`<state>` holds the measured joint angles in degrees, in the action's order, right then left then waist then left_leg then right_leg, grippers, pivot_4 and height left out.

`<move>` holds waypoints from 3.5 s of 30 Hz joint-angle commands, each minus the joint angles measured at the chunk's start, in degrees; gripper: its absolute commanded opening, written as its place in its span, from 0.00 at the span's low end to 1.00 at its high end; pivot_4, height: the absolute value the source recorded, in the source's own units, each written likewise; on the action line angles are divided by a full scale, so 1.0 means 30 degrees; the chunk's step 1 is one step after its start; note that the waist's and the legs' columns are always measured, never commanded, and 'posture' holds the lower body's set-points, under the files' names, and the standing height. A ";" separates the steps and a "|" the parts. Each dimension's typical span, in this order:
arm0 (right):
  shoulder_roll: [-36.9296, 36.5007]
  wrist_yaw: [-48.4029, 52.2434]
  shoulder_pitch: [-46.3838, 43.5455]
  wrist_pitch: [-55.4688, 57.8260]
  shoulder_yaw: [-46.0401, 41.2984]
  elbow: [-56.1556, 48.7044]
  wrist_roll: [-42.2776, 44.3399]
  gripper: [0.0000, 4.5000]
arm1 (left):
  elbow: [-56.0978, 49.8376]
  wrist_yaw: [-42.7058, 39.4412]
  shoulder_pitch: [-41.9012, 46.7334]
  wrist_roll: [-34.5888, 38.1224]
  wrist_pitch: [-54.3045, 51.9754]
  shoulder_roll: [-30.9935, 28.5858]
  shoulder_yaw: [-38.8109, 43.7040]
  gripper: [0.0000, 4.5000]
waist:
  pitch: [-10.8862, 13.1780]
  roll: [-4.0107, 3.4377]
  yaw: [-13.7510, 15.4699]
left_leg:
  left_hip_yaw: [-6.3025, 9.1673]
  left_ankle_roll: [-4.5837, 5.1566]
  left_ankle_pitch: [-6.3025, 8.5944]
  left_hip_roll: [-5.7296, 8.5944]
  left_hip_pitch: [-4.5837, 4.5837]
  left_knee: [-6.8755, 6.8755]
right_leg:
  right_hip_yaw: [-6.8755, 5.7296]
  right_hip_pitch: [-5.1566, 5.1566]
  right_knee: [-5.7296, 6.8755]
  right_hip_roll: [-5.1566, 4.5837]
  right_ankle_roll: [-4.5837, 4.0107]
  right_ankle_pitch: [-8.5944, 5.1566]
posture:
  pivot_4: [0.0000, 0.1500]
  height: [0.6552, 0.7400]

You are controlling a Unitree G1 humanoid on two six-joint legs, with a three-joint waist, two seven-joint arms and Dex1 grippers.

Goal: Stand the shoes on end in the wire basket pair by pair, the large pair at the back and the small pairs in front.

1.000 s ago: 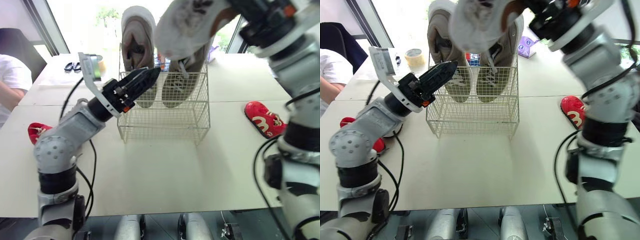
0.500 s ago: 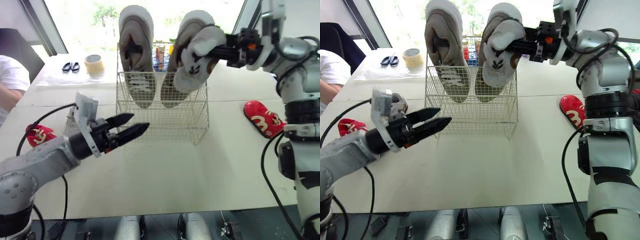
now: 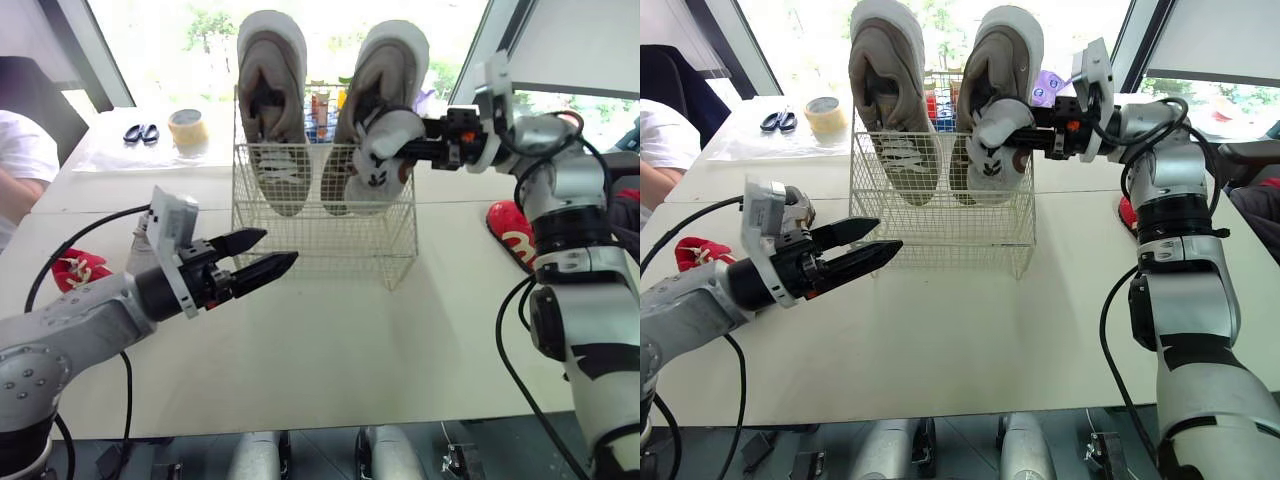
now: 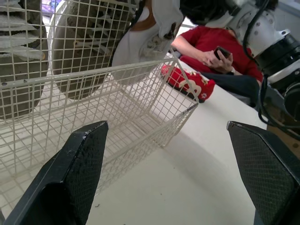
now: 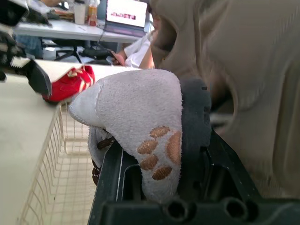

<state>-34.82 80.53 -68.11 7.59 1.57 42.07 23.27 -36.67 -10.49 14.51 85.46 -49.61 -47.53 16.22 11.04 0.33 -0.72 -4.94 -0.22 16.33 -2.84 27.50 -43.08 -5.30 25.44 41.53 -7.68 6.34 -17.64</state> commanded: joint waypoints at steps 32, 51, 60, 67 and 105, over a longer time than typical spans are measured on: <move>-0.7376 -0.5272 0.4206 1.7540 -0.7507 -1.7470 1.1265 1.00 | 1.2152 -0.3959 0.6590 -0.8385 -0.1685 -0.7294 -0.0957 0.97 | 0.0010 -0.0016 0.0039 | -0.0005 0.0049 0.0030 -0.0004 -0.0009 0.0033 | -0.0012 0.0010 -0.0011 0.0019 -0.0006 -0.0005 | 1.00 0.15; -0.6579 -0.9836 1.0279 1.8089 -0.6607 -2.5630 1.6918 1.00 | 3.7424 -1.1778 2.4856 -2.7371 0.1391 -0.0297 -1.1242 0.97 | 0.0047 0.0254 0.0427 | -0.0122 0.0015 -0.0002 -0.0011 0.0318 0.0003 | -0.0039 0.0335 -0.0020 0.0008 0.0029 0.0009 | 1.00 0.15; -0.6647 -1.1263 1.0242 1.7527 -0.5739 -2.5656 1.7836 1.00 | 3.8143 -1.0330 2.2501 -2.9468 0.2740 0.1675 -0.9983 0.97 | 0.0031 0.0290 0.0457 | -0.0095 0.0027 0.0002 -0.0007 0.0298 -0.0034 | -0.0037 0.0284 -0.0014 -0.0001 0.0048 0.0030 | 1.00 0.15; -0.6764 -1.1787 0.9888 1.7301 -0.5221 -2.5351 1.7750 1.00 | 3.8317 -0.8931 2.1185 -3.0225 0.3092 0.2329 -0.8755 0.33 | 0.0019 0.0291 0.0349 | -0.0108 0.0027 0.0002 -0.0006 0.0280 -0.0029 | -0.0035 0.0284 0.0002 -0.0001 0.0049 0.0030 | 1.00 0.15; -0.8536 -0.5850 0.6581 1.5918 -0.2732 -1.7222 1.0686 1.00 | 0.0190 0.0462 1.2242 -1.8705 -0.0370 0.8441 0.2398 0.01 | 0.0012 0.0356 0.0470 | 0.0007 0.0036 0.0008 -0.0023 0.0182 -0.0283 | -0.0057 0.0083 0.0182 -0.0012 0.0025 0.0043 | 1.00 0.15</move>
<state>-60.08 62.23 -46.64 55.85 -5.60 -9.61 55.71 -34.79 -10.44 51.53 30.57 -53.83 -22.43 24.42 11.07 1.40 0.69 -4.92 -0.12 16.36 -2.91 28.04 -43.92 -5.47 25.69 42.07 -7.71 6.42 -17.51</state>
